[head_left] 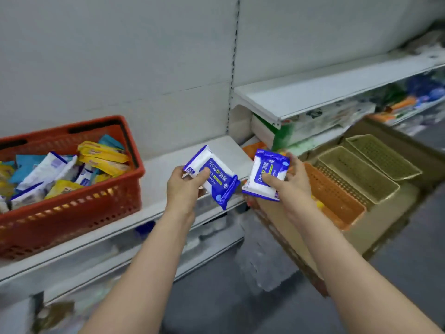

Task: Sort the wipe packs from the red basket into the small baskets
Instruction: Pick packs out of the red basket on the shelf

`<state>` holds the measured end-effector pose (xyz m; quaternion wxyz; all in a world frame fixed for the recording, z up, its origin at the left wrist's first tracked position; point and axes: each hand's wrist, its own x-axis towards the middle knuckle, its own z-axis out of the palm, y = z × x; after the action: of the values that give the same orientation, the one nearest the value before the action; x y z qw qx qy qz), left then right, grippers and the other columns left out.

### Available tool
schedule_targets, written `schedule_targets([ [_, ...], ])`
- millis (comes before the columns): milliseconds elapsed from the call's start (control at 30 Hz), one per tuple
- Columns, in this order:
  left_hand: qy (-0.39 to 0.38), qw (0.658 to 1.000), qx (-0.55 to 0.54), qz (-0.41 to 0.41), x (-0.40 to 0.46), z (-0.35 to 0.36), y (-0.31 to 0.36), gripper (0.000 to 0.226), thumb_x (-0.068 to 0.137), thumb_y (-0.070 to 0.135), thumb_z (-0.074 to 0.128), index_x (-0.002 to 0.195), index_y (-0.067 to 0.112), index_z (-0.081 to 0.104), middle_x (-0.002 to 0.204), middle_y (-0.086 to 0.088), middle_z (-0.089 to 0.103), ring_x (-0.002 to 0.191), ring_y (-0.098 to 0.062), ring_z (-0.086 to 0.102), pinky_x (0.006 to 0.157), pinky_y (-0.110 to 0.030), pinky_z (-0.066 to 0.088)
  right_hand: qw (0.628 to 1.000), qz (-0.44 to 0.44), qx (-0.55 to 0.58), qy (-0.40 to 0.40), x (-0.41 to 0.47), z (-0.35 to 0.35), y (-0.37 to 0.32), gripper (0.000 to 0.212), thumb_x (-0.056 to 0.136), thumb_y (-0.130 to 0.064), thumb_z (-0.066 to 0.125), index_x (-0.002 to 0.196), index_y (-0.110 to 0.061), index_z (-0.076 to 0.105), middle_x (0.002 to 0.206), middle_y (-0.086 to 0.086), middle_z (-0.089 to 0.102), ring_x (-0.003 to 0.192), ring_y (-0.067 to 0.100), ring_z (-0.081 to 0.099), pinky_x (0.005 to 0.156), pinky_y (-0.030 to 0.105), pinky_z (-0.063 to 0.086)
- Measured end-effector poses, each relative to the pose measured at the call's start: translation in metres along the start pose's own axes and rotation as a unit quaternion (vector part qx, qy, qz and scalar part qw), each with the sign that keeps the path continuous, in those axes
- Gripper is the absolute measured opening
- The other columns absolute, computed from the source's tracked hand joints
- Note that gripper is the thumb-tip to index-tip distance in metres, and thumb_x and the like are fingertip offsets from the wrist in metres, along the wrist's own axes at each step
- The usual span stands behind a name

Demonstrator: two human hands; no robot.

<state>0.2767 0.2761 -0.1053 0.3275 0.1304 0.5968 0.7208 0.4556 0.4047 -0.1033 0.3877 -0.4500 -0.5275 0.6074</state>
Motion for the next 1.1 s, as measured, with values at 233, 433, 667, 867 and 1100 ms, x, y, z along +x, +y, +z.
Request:
schedule_targets([
  [233, -0.056, 0.997, -0.006, -0.048, -0.087, 0.151, -0.072, 0.05, 0.079, 0.002, 0.078, 0.12, 0.02, 0.054, 0.107, 0.0, 0.069, 0.078, -0.016, 0.074, 0.058, -0.033, 0.06, 0.987, 0.044, 0.011, 0.157, -0.015, -0.199, 0.007, 0.035, 0.078, -0.009, 0.081, 0.096, -0.022, 0.053, 0.101, 0.012, 0.072, 0.082, 0.025, 0.07, 0.08, 0.051, 0.059],
  [433, -0.109, 0.99, 0.031, -0.082, -0.102, 0.244, -0.109, 0.063, 0.08, -0.001, 0.076, 0.132, 0.018, 0.048, 0.119, -0.003, 0.068, 0.093, -0.022, 0.072, 0.057, -0.027, 0.057, 0.979, 0.074, 0.02, 0.19, 0.003, -0.301, 0.003, 0.029, 0.081, -0.012, 0.078, 0.091, -0.018, 0.051, 0.099, 0.013, 0.066, 0.086, 0.032, 0.07, 0.085, 0.056, 0.057],
  [667, -0.17, 0.978, 0.077, -0.093, -0.076, 0.353, -0.157, 0.048, 0.079, 0.003, 0.078, 0.11, 0.032, 0.056, 0.1, 0.0, 0.072, 0.074, -0.015, 0.074, 0.056, -0.029, 0.057, 0.982, 0.085, 0.047, 0.163, 0.071, -0.386, -0.005, 0.034, 0.079, 0.003, 0.073, 0.109, -0.011, 0.063, 0.087, 0.004, 0.075, 0.076, 0.021, 0.074, 0.069, 0.037, 0.062],
  [867, -0.13, 0.984, 0.073, -0.093, -0.047, 0.45, -0.184, 0.034, 0.083, 0.007, 0.076, 0.105, 0.019, 0.053, 0.102, -0.011, 0.069, 0.081, -0.023, 0.067, 0.061, -0.029, 0.054, 0.98, 0.107, 0.002, 0.167, 0.144, -0.45, -0.015, 0.02, 0.08, -0.006, 0.079, 0.094, -0.008, 0.065, 0.085, 0.009, 0.075, 0.075, 0.02, 0.075, 0.057, 0.025, 0.057],
  [1100, -0.087, 0.987, 0.099, -0.09, -0.007, 0.49, -0.189, 0.034, 0.082, 0.007, 0.078, 0.101, 0.02, 0.053, 0.107, -0.014, 0.069, 0.088, -0.026, 0.071, 0.064, -0.029, 0.057, 0.981, 0.157, 0.006, 0.118, 0.224, -0.464, -0.01, 0.051, 0.08, 0.008, 0.071, 0.12, -0.012, 0.047, 0.109, 0.006, 0.066, 0.092, 0.029, 0.072, 0.08, 0.046, 0.061],
])
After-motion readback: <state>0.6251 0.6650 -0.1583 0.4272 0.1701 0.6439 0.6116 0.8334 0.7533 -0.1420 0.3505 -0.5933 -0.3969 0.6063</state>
